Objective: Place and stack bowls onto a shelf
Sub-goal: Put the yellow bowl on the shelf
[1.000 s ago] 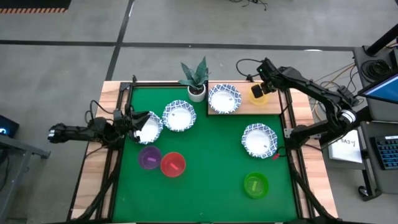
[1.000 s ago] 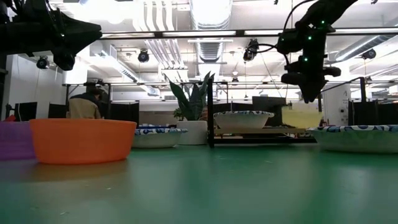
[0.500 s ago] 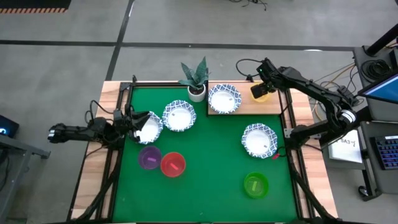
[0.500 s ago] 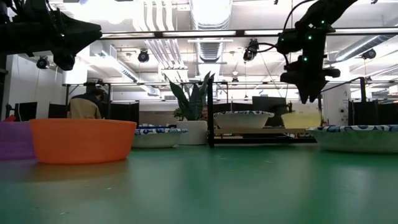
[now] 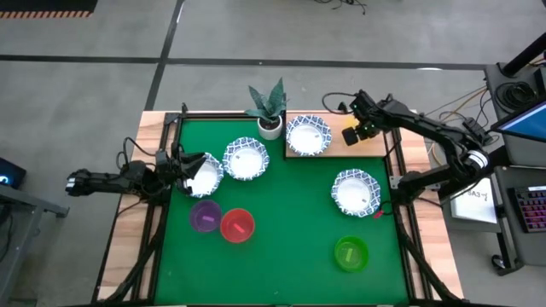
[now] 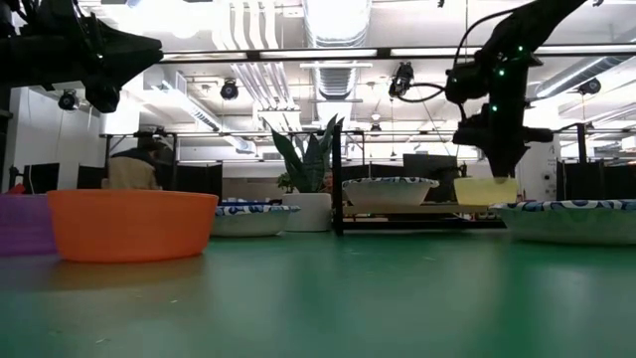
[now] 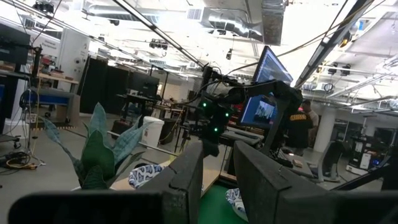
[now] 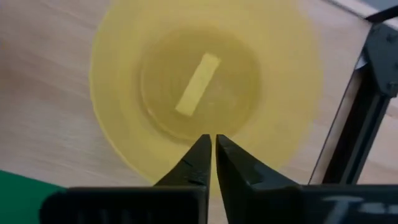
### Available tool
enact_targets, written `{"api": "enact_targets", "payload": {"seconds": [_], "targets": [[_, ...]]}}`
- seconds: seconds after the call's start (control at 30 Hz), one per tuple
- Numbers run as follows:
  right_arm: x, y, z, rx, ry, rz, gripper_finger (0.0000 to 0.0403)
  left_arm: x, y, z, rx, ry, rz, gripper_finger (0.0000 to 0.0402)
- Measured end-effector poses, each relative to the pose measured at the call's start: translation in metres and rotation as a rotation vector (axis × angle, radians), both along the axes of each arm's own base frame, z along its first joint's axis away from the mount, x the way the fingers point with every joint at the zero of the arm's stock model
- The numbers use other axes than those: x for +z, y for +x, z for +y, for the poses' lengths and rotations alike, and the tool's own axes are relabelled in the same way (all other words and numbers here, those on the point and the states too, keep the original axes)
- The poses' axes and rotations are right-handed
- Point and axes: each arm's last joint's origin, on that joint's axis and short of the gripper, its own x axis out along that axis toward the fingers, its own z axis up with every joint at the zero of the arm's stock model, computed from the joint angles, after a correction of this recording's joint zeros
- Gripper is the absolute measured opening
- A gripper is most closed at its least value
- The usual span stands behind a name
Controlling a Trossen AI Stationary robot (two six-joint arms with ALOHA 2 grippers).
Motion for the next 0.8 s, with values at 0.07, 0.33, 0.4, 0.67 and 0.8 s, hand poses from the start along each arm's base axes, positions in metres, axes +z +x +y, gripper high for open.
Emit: {"api": "enact_targets", "payload": {"seconds": [0.07,0.33,0.4,0.67,0.8], "targets": [[-0.003,0.000,0.000,0.000,0.001,0.001,0.0010,0.000,0.000,0.000,0.000,0.000,0.000,0.0075],[-0.002,0.007,-0.003,0.016,-0.050,-0.061,0.0009,0.000,0.000,0.000,0.000,0.000,0.000,0.0075],[-0.001,0.011,-0.003,0.029,-0.073,-0.081,0.0009,0.000,0.000,0.000,0.000,0.000,0.000,0.0075],[-0.004,0.029,0.005,0.077,-0.091,-0.114,0.0009,0.000,0.000,0.000,0.000,0.000,0.000,0.0075],[-0.007,0.037,0.011,0.103,-0.079,-0.115,0.0009,0.000,0.000,0.000,0.000,0.000,0.000,0.0075]]}}
